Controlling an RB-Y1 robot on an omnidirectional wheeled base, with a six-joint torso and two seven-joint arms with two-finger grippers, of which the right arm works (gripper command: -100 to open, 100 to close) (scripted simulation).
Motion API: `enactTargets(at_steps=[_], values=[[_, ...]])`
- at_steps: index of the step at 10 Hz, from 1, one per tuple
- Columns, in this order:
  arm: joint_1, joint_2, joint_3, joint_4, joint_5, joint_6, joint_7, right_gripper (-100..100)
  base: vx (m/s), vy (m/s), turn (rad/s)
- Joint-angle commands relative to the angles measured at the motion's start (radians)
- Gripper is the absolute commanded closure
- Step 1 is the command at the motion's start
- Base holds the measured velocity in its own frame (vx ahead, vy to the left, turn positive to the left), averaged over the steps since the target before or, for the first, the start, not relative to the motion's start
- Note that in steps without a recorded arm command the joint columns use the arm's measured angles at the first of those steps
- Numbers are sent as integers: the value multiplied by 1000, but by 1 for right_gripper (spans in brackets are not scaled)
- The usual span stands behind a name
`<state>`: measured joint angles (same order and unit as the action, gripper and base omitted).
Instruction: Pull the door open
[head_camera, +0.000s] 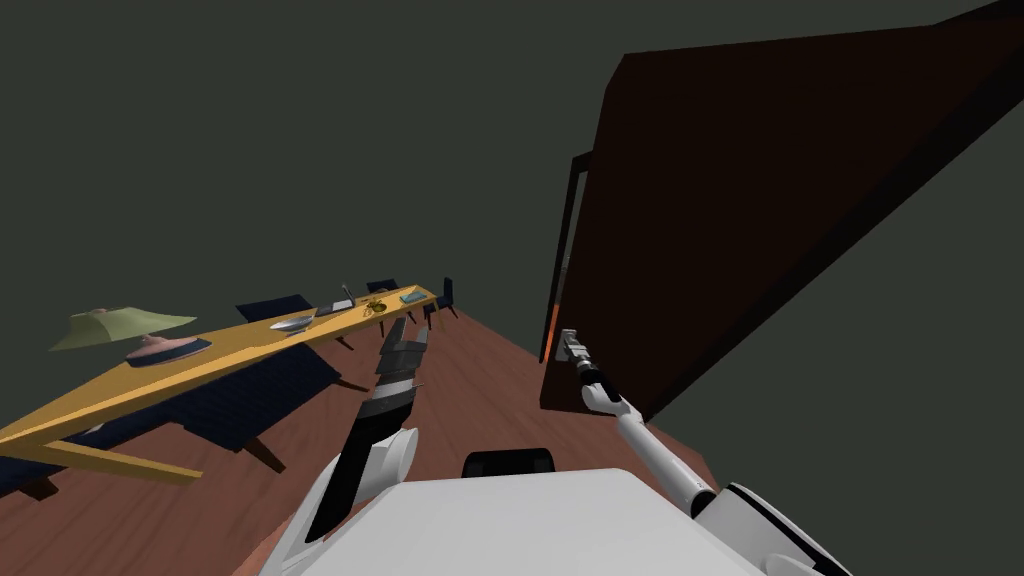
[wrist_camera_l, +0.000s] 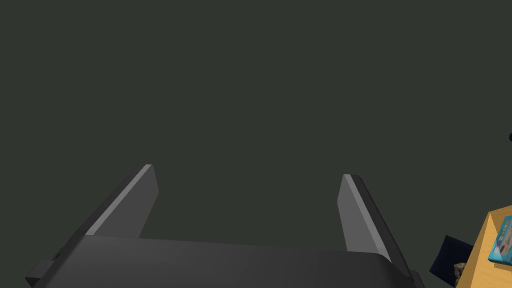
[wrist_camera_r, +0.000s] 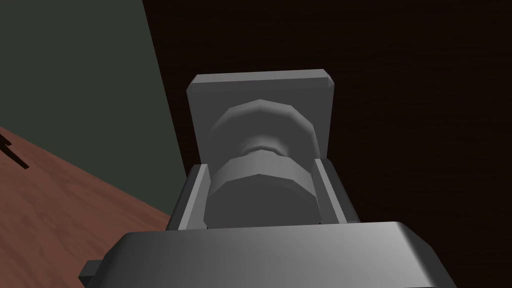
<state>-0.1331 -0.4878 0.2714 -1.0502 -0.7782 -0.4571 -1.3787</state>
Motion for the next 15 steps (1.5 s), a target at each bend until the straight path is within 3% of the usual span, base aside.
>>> enactTargets(at_steps=[1, 3, 4, 13, 14, 15], values=[[8, -15, 18, -20, 0, -6, -15, 100, -186, -81, 97], [14, -27, 36, -31, 0, -9, -28, 100, -203, -60, 71], [10, -24, 32, -23, 1, -9, -25, 100, -87, -27, 24], [51, -124, 153, -94, 20, -55, -131, 100, -194, -90, 96], [48, -116, 147, -87, 19, -49, -122, 100, -90, -33, 27], [56, -132, 166, -96, 23, -59, -139, 100, -124, -35, 97]])
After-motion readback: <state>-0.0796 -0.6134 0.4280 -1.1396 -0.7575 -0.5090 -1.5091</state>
